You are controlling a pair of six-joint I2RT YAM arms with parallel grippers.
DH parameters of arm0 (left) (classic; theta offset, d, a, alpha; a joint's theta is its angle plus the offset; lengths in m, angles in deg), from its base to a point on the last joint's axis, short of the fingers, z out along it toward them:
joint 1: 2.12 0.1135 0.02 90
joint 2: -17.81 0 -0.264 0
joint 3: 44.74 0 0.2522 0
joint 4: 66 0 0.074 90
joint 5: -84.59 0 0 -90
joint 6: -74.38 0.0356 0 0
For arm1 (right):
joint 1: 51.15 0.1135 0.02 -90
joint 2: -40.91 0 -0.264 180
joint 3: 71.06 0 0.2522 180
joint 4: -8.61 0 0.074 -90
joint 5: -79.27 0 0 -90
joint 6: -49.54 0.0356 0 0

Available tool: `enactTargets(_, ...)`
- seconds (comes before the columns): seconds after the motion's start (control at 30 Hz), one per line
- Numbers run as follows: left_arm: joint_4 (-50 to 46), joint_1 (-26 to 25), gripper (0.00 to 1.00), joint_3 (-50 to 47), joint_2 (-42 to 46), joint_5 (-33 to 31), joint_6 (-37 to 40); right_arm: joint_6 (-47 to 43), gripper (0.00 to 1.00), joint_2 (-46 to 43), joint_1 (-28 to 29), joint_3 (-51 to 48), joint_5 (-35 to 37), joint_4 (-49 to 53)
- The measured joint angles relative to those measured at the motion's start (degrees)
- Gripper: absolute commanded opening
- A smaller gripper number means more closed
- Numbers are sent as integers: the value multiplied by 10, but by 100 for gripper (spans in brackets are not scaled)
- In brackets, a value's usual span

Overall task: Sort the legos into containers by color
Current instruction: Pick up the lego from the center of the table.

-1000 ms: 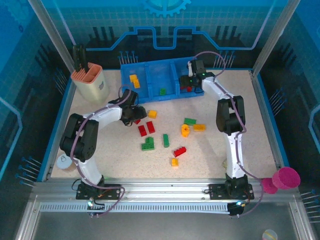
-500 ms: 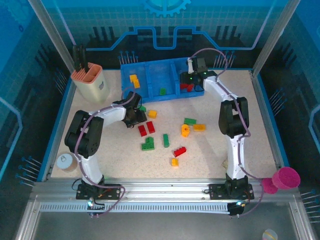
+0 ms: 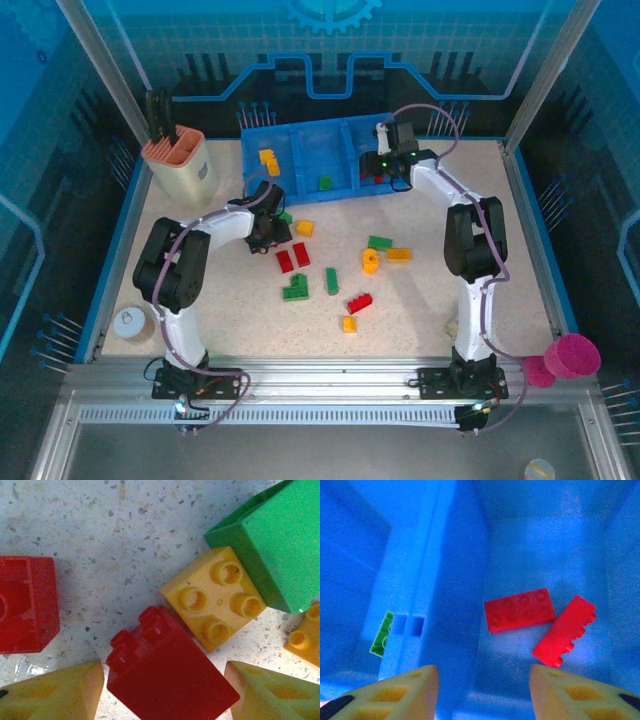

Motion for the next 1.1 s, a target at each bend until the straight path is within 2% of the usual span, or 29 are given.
enactTargets(0.13, -3, 0, 62, 4, -3, -3, -4, 0, 52, -2, 6, -16, -4, -1)
enactTargets(0.4, -15, 0, 41, 4, -4, -17, -5, 0, 52, -25, 12, -47, -10, -7)
enactTargets(0.6, -9, 0, 30, 4, -4, -19, 5, 0, 53, -37, 16, -57, -12, -17)
enactTargets(0.77, -12, 0, 28, -16, 14, -19, 15, 0, 53, -38, 17, -73, -12, -20)
enactTargets(1.1, -96, -12, 28, -23, 111, -19, 50, 0, 53, -50, 17, -90, -11, -20)
